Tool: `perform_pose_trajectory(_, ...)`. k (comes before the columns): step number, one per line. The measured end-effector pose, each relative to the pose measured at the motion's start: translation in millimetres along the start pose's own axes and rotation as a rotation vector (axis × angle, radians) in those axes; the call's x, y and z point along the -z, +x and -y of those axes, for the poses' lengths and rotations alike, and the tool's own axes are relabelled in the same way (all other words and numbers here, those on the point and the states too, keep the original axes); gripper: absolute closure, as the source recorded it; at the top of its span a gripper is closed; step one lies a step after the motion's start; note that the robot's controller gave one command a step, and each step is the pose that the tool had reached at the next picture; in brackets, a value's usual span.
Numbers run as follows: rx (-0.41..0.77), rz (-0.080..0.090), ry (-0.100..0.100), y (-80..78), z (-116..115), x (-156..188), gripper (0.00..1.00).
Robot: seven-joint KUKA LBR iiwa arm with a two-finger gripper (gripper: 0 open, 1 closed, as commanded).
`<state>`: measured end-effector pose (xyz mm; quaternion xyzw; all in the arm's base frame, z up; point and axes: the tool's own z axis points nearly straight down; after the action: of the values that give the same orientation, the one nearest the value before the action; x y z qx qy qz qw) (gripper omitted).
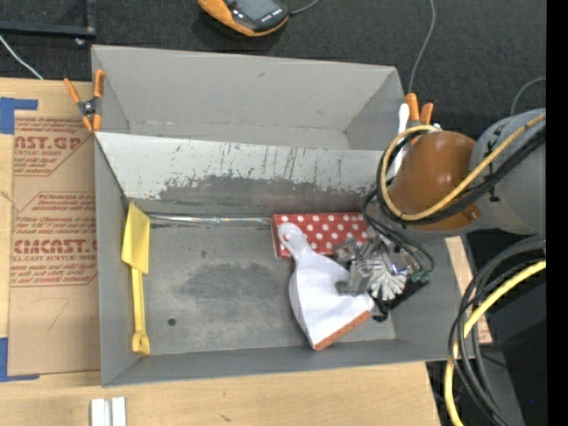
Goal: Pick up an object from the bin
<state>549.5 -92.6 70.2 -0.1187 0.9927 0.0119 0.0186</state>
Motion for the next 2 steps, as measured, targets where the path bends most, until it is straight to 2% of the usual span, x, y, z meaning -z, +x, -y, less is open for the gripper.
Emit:
perform_pose_trajectory(1,-0.137,0.018,0.007,36.0,-8.7,2.5,1.0)
perform_pose_trajectory(2,-0.099,0.005,0.0,0.1,-46.6,1.1,1.0)
